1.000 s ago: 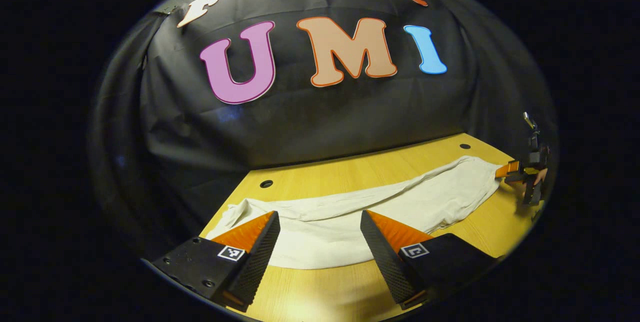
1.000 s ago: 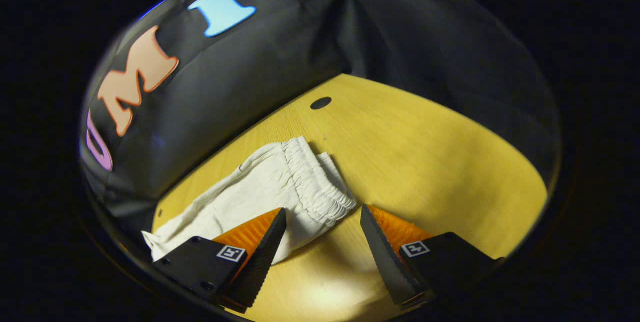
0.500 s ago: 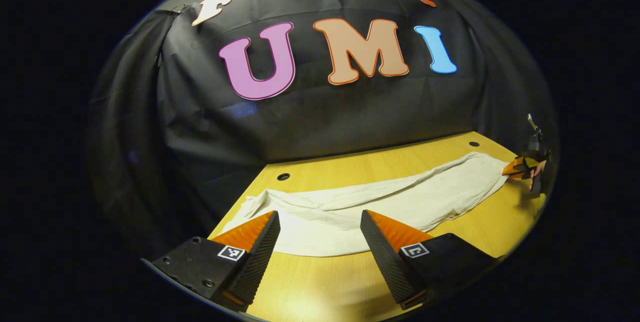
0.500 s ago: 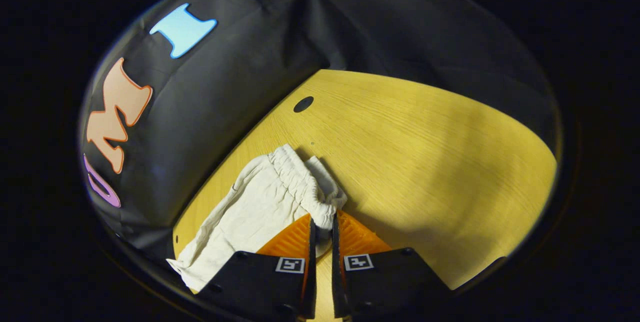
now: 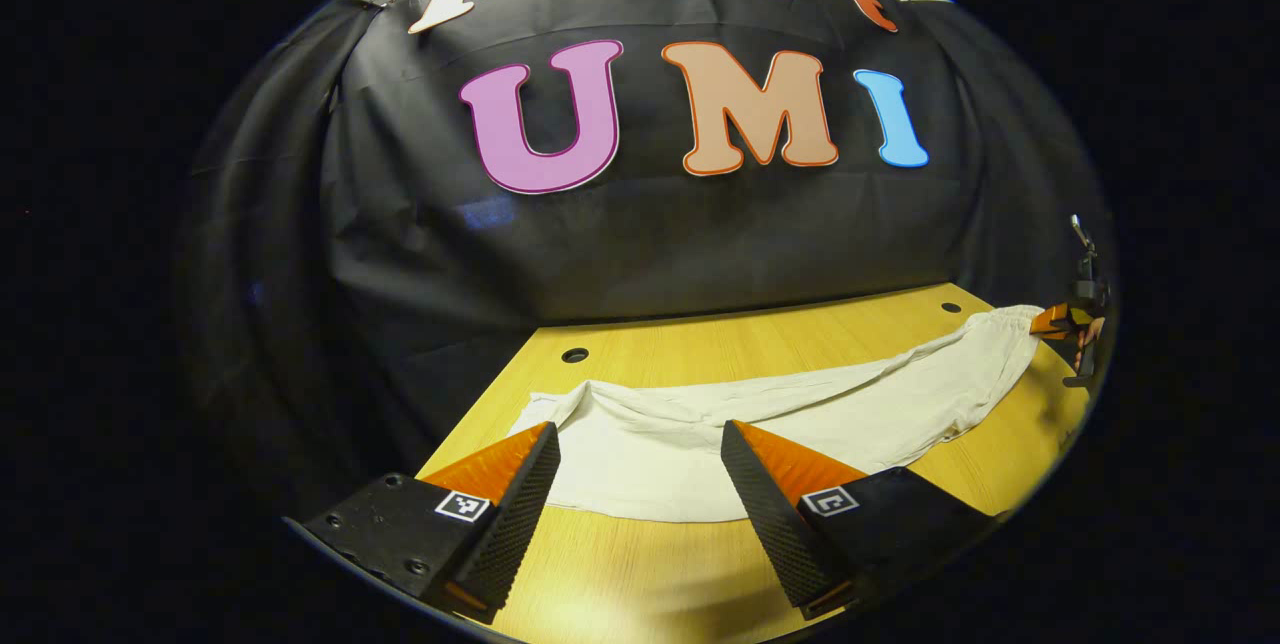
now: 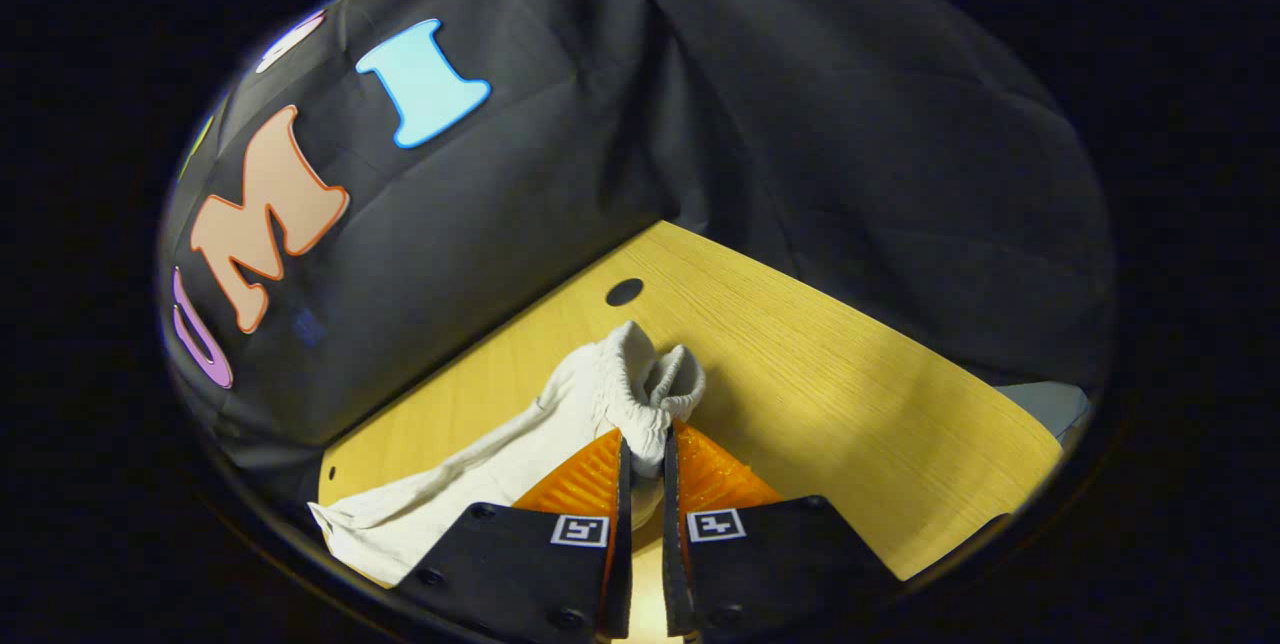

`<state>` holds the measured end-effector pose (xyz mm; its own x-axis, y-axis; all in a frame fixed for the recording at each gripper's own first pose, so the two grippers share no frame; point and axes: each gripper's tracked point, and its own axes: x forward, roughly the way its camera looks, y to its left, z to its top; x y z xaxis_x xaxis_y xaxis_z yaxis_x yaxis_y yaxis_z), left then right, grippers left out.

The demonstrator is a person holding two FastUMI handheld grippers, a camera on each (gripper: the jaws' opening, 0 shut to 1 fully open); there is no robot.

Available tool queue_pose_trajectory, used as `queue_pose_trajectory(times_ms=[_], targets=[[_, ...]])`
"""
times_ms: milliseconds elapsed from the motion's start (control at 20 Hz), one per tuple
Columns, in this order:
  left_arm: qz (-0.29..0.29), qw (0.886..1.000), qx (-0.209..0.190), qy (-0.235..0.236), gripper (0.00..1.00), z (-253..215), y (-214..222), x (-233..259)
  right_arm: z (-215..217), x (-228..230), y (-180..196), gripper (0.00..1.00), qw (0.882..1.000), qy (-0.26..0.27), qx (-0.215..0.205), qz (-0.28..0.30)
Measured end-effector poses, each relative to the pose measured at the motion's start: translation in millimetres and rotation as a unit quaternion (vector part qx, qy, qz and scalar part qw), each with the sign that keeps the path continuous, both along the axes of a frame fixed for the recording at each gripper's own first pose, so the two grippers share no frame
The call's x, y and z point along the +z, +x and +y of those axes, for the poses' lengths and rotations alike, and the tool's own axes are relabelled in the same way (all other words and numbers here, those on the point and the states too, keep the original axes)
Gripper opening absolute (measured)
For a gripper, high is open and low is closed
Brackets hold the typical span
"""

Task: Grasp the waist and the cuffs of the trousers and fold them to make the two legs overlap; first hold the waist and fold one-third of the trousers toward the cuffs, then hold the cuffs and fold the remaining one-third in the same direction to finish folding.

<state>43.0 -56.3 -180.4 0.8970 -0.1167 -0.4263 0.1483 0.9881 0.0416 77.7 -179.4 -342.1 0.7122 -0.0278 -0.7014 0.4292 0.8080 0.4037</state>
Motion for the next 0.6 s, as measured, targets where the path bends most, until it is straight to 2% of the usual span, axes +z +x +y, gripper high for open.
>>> queue_pose_trajectory(times_ms=[200,400,600], targets=[[-0.006,1.000,-0.018,0.005,0.97,5,12,2,38,47,4,0.15,0.997,-0.015,0.058,-0.057],[-0.012,1.000,-0.027,0.003,0.96,18,19,0,110,94,24,0.15,0.989,-0.011,0.104,-0.100],[-0.004,1.000,-0.017,-0.014,0.96,45,23,-10,172,127,36,0.15,0.982,-0.017,0.142,-0.125]])
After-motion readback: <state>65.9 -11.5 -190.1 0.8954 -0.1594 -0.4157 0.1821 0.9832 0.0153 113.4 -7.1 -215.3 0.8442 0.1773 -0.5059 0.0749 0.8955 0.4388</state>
